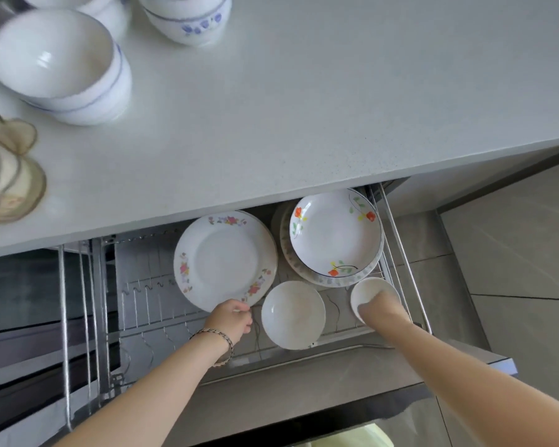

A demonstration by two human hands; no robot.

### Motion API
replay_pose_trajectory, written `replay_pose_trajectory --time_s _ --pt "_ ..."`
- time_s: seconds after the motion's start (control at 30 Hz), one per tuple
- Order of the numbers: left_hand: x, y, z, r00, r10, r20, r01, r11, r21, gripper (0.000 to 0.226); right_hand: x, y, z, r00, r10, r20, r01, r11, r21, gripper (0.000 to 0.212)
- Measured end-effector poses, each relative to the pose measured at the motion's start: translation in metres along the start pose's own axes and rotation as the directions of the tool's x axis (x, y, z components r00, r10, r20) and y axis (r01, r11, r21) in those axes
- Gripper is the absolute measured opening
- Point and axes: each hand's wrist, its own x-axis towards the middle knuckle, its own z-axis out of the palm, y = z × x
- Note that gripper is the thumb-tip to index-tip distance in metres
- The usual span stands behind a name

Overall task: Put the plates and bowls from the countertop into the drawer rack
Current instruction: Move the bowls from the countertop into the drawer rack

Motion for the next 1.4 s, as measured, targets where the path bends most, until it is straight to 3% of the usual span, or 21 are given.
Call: replay_pose_trajectory --time_s 0.07,0.17,0.27,0.4,0.47,0.57,0.67,0.77,0.9,1.0,1.1,1.2,1.33,1.4 --pt "-0.008 0.002 -0.028 0.999 0.035 -0.027 -0.036 0.999 -0.031 0.028 -0.025 -0.032 0.001 0.993 -0.113 0.040 0.116 0.990 -0.074 0.006" --pt "-0.026 0.009 -0.082 0.986 0.094 -0.135 -0.113 0.984 -0.138 0.025 -0.071 -0.098 0.004 0.947 -0.296 0.123 0.299 0.954 -0.007 0.031" --pt "-0.046 0.017 -0.148 0.944 0.130 -0.304 -0.203 0.954 -0.221 0.022 -0.113 -0.174 0.012 0.863 -0.473 0.178 0.479 0.878 0.016 0.036" --pt "-0.056 0.017 -0.236 0.827 0.091 -0.555 -0.303 0.903 -0.303 0.013 -0.172 -0.280 0.037 0.731 -0.660 0.176 0.655 0.750 0.093 0.036" --pt "-0.057 0.017 -0.268 0.747 0.069 -0.661 -0.346 0.889 -0.299 0.013 -0.199 -0.326 0.056 0.692 -0.703 0.168 0.686 0.711 0.153 0.047" --pt "-0.057 0.017 -0.297 0.711 -0.072 -0.700 -0.389 0.788 -0.477 0.030 -0.226 -0.379 0.086 0.718 -0.666 0.205 0.619 0.744 0.252 0.070" --pt "-0.048 0.013 -0.319 0.793 -0.159 -0.588 -0.375 0.633 -0.678 0.050 -0.226 -0.407 0.113 0.773 -0.546 0.323 0.417 0.821 0.391 0.061" --pt "-0.039 0.008 -0.339 0.926 -0.088 -0.366 -0.276 0.503 -0.819 0.047 -0.219 -0.406 0.127 0.751 -0.534 0.388 0.235 0.766 0.599 0.061" --pt "-0.033 -0.003 -0.338 0.950 0.049 -0.307 -0.303 0.367 -0.880 0.070 -0.211 -0.388 0.130 0.738 -0.583 0.341 0.207 0.675 0.708 0.071" --pt "-0.047 -0.013 -0.320 0.941 0.088 -0.326 -0.332 0.407 -0.851 0.068 -0.214 -0.364 0.125 0.749 -0.589 0.304 0.237 0.666 0.707 0.072" --pt "-0.070 -0.023 -0.299 0.932 0.114 -0.343 -0.349 0.535 -0.769 0.061 -0.219 -0.326 0.113 0.745 -0.600 0.290 0.262 0.664 0.700 0.069" --pt "-0.089 -0.039 -0.285 0.924 0.160 -0.347 -0.363 0.653 -0.665 0.071 -0.221 -0.282 0.098 0.737 -0.609 0.294 0.306 0.688 0.658 0.064" --pt "-0.097 -0.061 -0.257 0.984 0.116 -0.136 -0.176 0.778 -0.603 0.050 -0.222 -0.228 0.088 0.729 -0.607 0.317 0.374 0.741 0.558 0.063" --pt "-0.090 -0.075 -0.237 0.998 0.060 -0.016 -0.058 0.799 -0.598 0.053 -0.218 -0.207 0.091 0.724 -0.585 0.365 0.392 0.785 0.480 0.070"
